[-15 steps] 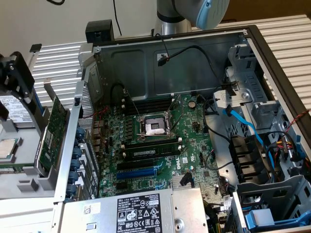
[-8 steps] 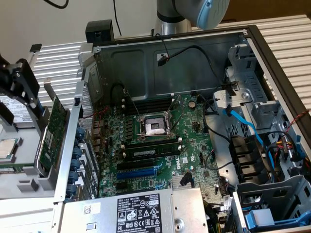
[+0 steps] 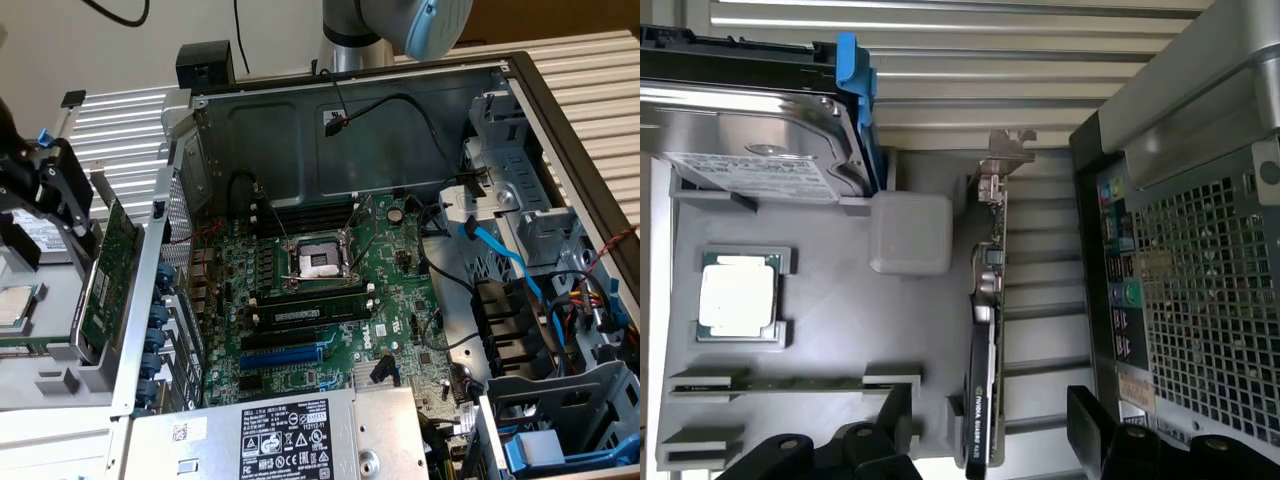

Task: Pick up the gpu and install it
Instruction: 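Pick up the gpu and move the gpu toward the slot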

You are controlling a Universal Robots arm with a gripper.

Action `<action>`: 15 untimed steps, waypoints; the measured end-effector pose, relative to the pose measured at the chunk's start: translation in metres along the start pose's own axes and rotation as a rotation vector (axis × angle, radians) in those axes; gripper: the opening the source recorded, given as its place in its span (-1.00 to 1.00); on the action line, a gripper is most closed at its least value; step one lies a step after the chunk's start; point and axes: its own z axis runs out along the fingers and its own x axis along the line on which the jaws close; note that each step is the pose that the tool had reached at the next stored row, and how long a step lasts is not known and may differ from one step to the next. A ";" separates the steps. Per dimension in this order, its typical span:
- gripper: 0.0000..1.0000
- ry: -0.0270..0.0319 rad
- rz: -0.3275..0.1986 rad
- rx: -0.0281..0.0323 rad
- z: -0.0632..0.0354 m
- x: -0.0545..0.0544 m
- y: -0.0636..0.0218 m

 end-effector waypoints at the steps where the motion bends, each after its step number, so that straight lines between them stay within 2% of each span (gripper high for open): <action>1: 0.44 0.0000 0.000 -0.0002 0.0018 0.000 -0.0002; 11: 0.44 0.0003 0.001 -0.0033 0.0204 -0.001 -0.0022; 15: 0.44 0.0005 0.001 -0.0075 0.0274 0.000 -0.0026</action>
